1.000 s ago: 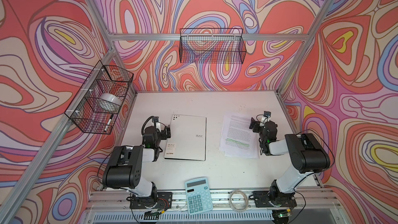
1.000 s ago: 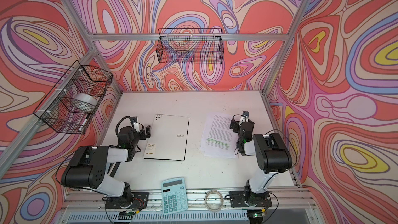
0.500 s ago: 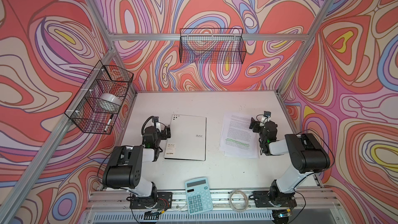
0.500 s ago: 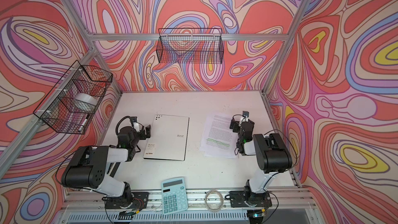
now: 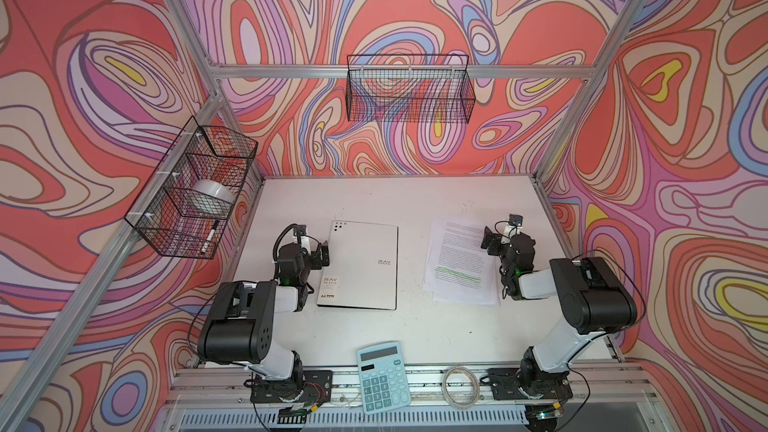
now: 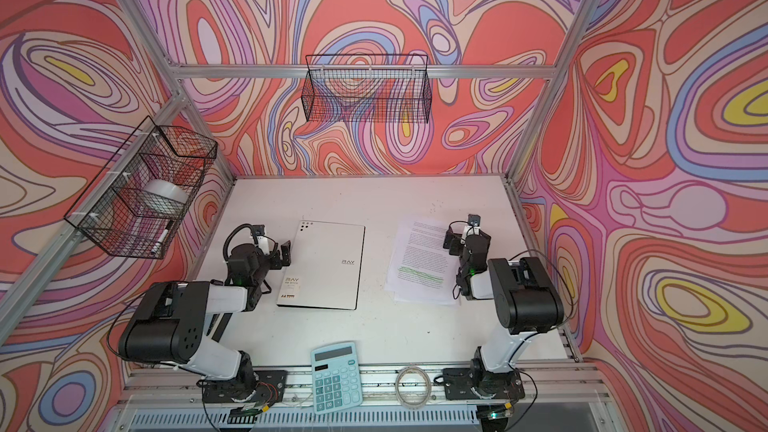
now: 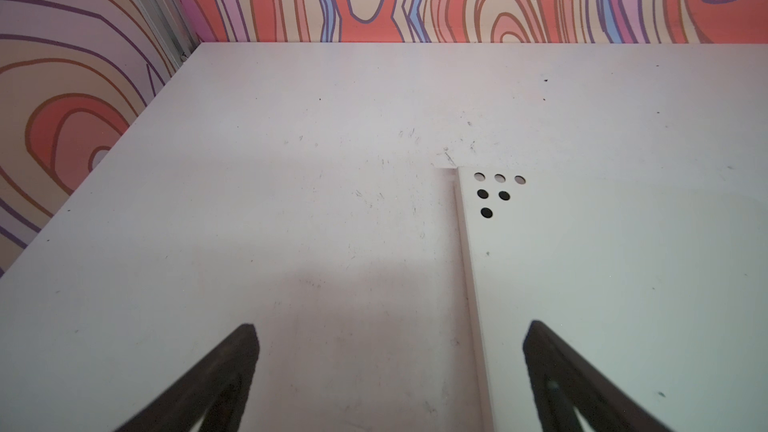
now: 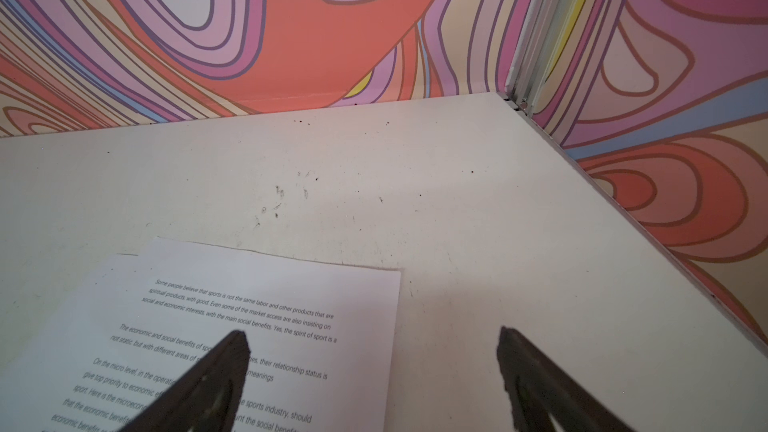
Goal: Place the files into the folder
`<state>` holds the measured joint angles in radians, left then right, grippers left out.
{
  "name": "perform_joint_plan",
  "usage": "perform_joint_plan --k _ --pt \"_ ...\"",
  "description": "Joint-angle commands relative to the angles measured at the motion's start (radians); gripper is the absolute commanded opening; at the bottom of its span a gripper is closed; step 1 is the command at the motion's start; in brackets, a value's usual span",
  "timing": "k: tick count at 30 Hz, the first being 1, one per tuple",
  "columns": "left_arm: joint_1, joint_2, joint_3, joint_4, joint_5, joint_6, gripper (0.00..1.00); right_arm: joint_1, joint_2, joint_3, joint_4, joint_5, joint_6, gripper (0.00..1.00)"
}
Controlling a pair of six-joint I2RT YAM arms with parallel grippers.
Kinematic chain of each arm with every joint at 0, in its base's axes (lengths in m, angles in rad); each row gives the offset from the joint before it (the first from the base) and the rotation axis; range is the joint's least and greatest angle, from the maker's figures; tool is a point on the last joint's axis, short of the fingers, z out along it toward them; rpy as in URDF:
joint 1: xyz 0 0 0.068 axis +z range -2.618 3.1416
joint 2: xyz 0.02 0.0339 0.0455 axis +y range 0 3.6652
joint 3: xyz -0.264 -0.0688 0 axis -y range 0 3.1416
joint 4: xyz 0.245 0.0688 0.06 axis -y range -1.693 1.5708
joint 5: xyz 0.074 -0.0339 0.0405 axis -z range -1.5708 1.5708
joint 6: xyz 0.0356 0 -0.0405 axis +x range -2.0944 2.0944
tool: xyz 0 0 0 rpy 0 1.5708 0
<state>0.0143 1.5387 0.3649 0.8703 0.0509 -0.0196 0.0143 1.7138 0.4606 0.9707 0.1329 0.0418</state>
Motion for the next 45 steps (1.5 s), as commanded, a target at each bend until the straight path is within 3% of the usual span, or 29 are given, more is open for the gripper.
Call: perform_joint_plan --k 1,23,27,30,34,37,40,41,44,45 --pt "0.000 0.000 0.014 0.007 -0.004 0.000 1.00 -0.002 0.006 0.006 -0.009 -0.004 -0.007 0.99" --pt "0.000 -0.014 0.026 -0.025 0.020 0.014 1.00 -0.002 -0.014 0.018 -0.042 -0.019 -0.014 0.98" --pt "-0.001 -0.087 0.096 -0.209 0.054 0.025 1.00 -0.001 -0.060 0.073 -0.181 -0.030 -0.027 0.98" --pt "0.000 -0.143 0.134 -0.326 0.082 0.047 1.00 0.005 -0.114 0.096 -0.278 0.053 0.014 0.98" --pt "0.000 -0.224 0.255 -0.620 0.097 0.079 1.00 0.009 -0.219 0.153 -0.494 0.063 0.096 0.99" --pt "-0.001 -0.265 0.386 -0.918 0.122 0.102 1.00 0.012 -0.289 0.278 -0.776 0.014 0.199 0.99" --pt "0.000 -0.279 0.551 -1.261 0.199 0.099 1.00 0.011 -0.347 0.442 -1.072 -0.129 0.287 0.98" --pt "0.000 -0.277 0.596 -1.345 0.230 0.100 1.00 0.012 -0.361 0.462 -1.107 -0.161 0.321 0.98" --pt "-0.013 -0.245 0.733 -1.576 0.297 0.113 1.00 0.009 -0.409 0.427 -1.038 -0.401 0.333 0.99" --pt "-0.022 -0.228 0.773 -1.634 0.297 0.131 1.00 0.010 -0.404 0.446 -1.071 -0.424 0.360 0.98"
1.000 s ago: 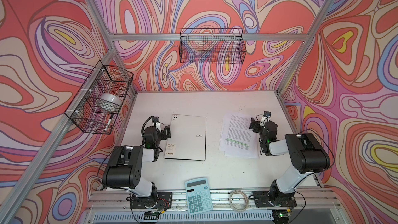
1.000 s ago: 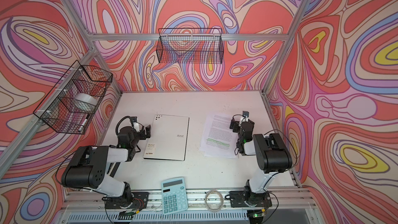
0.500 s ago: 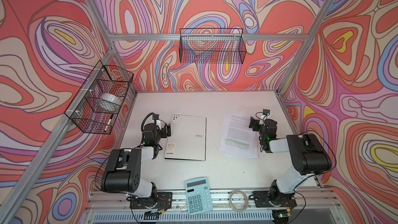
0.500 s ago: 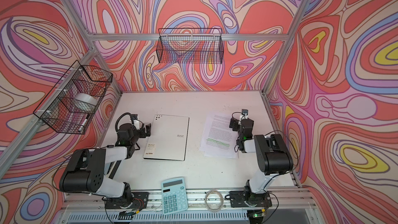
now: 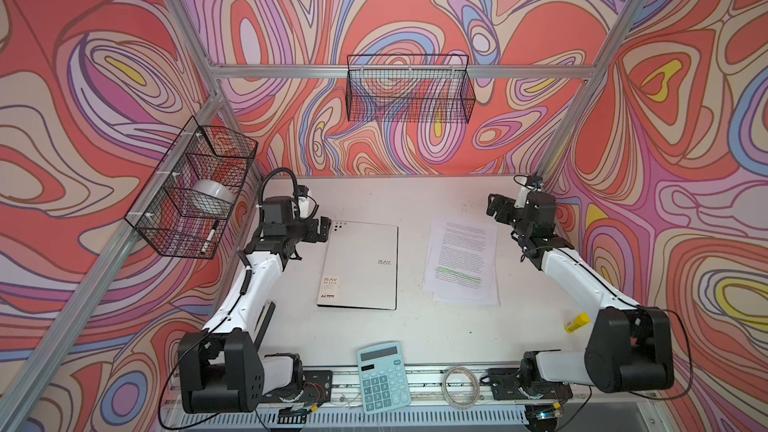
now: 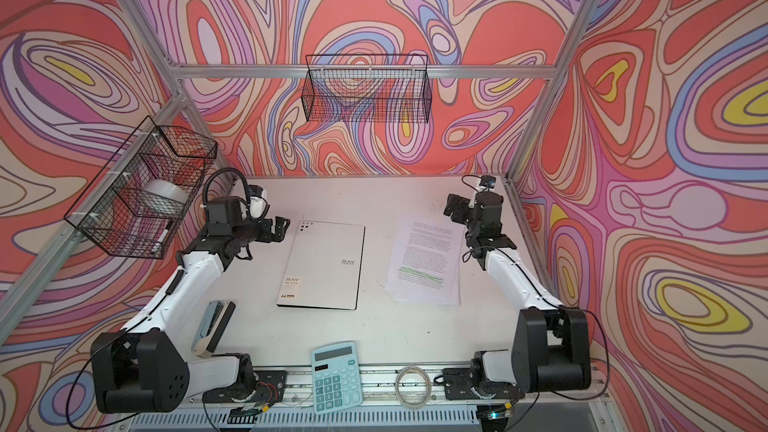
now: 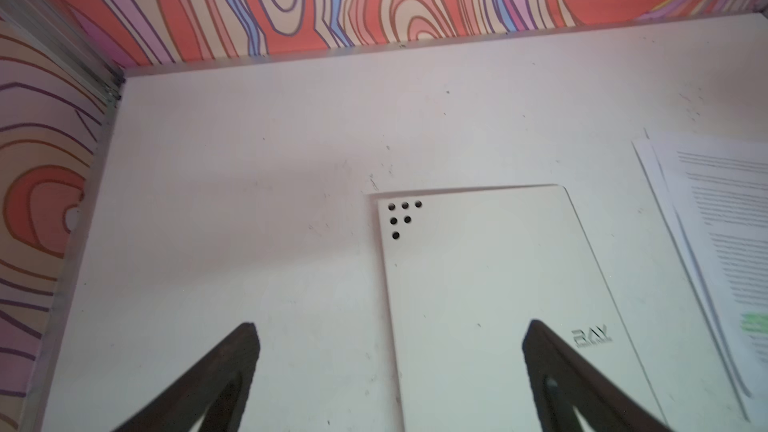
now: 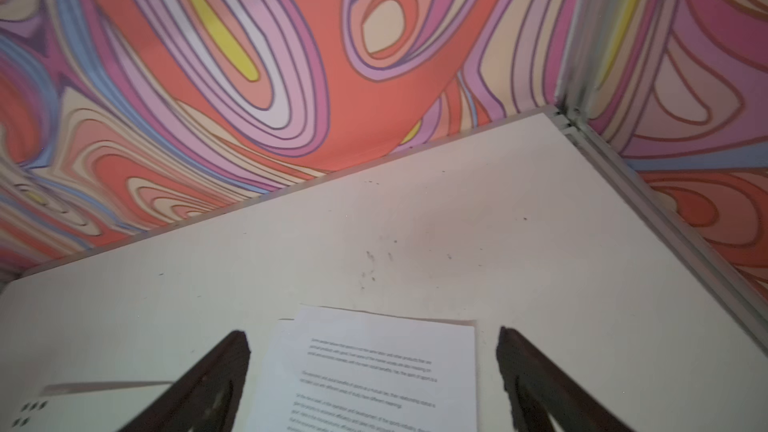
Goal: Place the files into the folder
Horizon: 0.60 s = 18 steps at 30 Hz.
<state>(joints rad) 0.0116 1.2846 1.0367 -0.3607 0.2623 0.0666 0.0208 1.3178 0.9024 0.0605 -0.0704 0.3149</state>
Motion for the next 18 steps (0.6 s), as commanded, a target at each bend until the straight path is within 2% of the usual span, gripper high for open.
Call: perform_joint_plan --k 1,3,7,11,14,18 --pt "-0.036 0.047 0.148 -0.471 0.086 0.088 1.00 0.005 0.003 0.035 -0.221 -0.239 0.107 0.99" --pt "-0.080 0.081 0.223 -0.588 0.049 0.204 1.00 0.005 0.005 0.049 -0.300 -0.278 0.126 0.98" --pt "-0.226 0.094 0.249 -0.678 -0.152 0.388 1.00 0.011 -0.041 0.020 -0.391 -0.258 0.156 0.99" --pt "-0.395 0.040 0.128 -0.613 -0.320 0.490 1.00 0.014 -0.071 -0.005 -0.461 -0.375 0.167 0.98" --pt "-0.532 0.016 0.014 -0.547 -0.442 0.551 1.00 0.032 -0.099 -0.040 -0.474 -0.405 0.180 0.99" --pt "-0.676 -0.011 -0.124 -0.449 -0.526 0.607 1.00 0.036 -0.140 -0.075 -0.481 -0.434 0.197 0.98"
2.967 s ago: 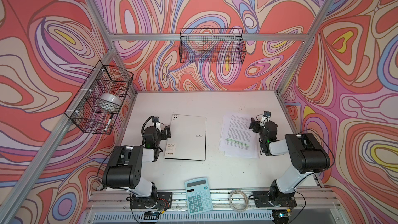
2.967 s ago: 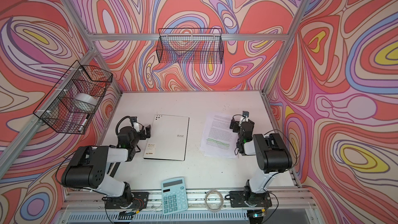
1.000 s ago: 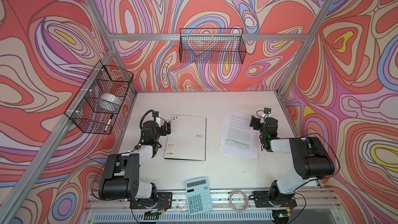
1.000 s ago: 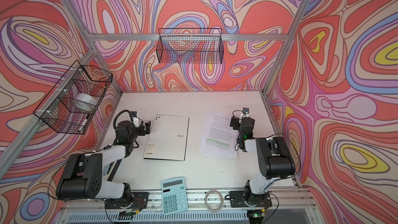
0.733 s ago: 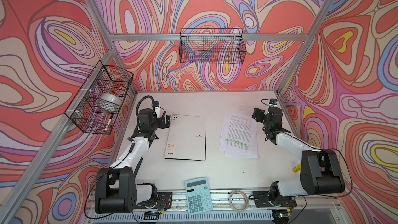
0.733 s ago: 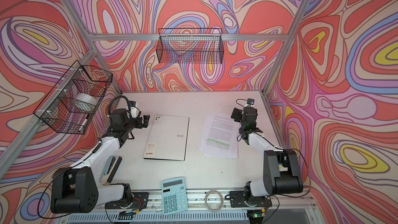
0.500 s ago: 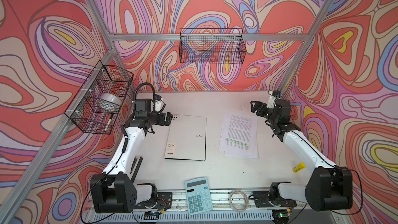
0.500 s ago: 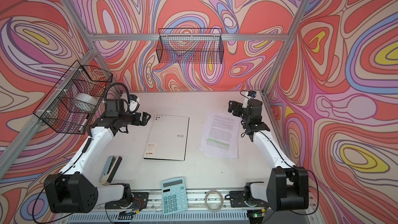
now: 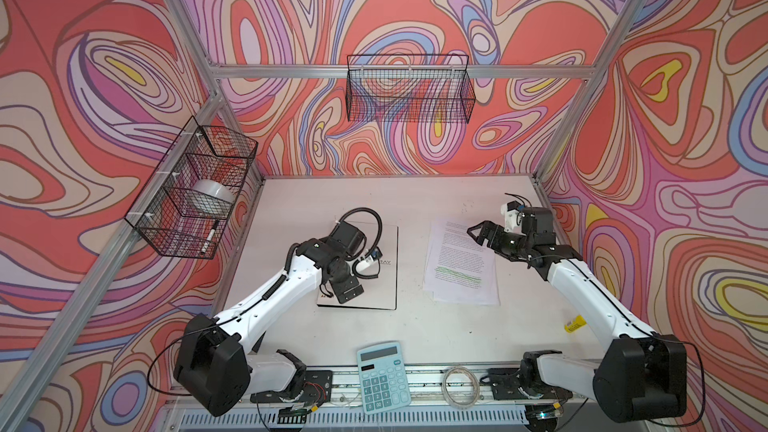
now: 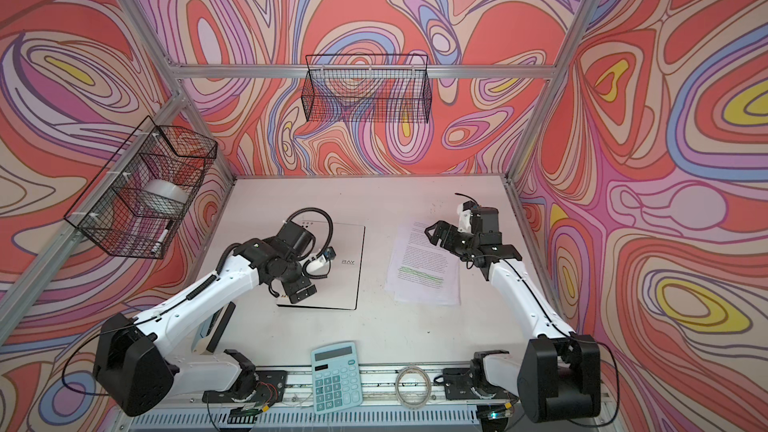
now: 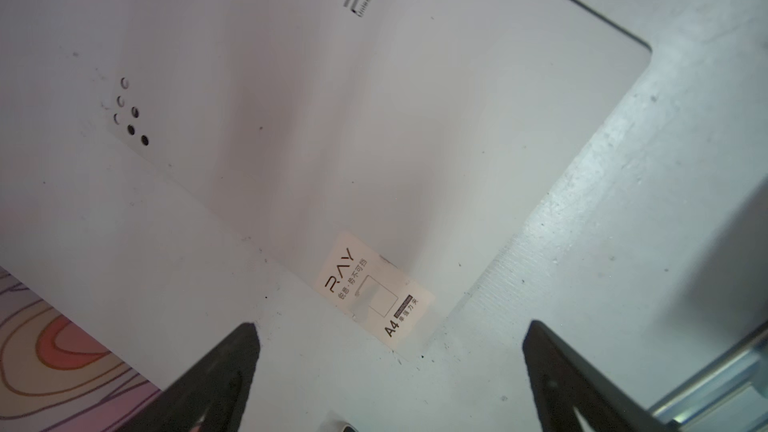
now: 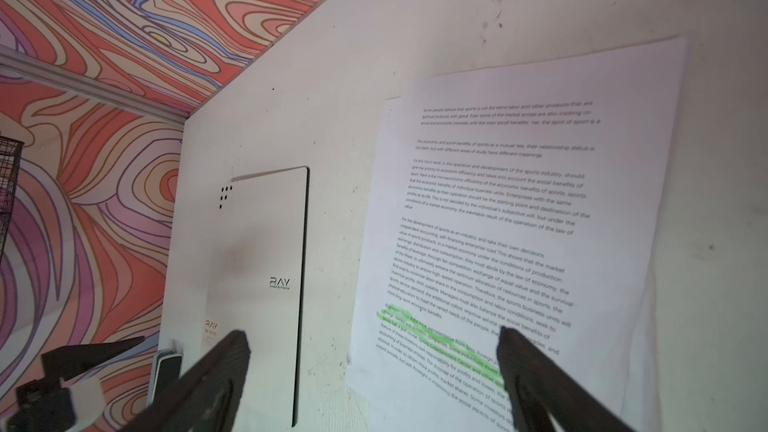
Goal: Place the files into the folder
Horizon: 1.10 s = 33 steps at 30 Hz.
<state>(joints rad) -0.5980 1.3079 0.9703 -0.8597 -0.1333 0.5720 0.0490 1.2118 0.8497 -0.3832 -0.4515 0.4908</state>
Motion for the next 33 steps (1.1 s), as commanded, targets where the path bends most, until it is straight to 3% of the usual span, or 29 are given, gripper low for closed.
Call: perform_joint_plan --k 1,5,9,21,33 --pt "-0.093 -0.037 -0.080 0.065 -0.139 0.108 1.00 0.008 -0.040 -0.027 -0.045 -0.050 0.025 0.98" --pt "-0.164 -0.041 -0.155 0.138 -0.157 0.101 1.00 0.011 -0.035 -0.038 -0.057 -0.078 0.023 0.98" --pt "-0.210 -0.039 -0.222 0.228 -0.245 0.101 1.00 0.010 -0.033 -0.051 -0.038 -0.117 0.036 0.99" --pt "-0.241 -0.057 -0.348 0.430 -0.350 0.099 1.00 0.011 -0.025 -0.074 0.021 -0.166 0.071 0.99" --pt "-0.254 -0.018 -0.376 0.501 -0.379 0.126 1.00 0.011 0.012 -0.053 0.012 -0.185 0.044 0.98"
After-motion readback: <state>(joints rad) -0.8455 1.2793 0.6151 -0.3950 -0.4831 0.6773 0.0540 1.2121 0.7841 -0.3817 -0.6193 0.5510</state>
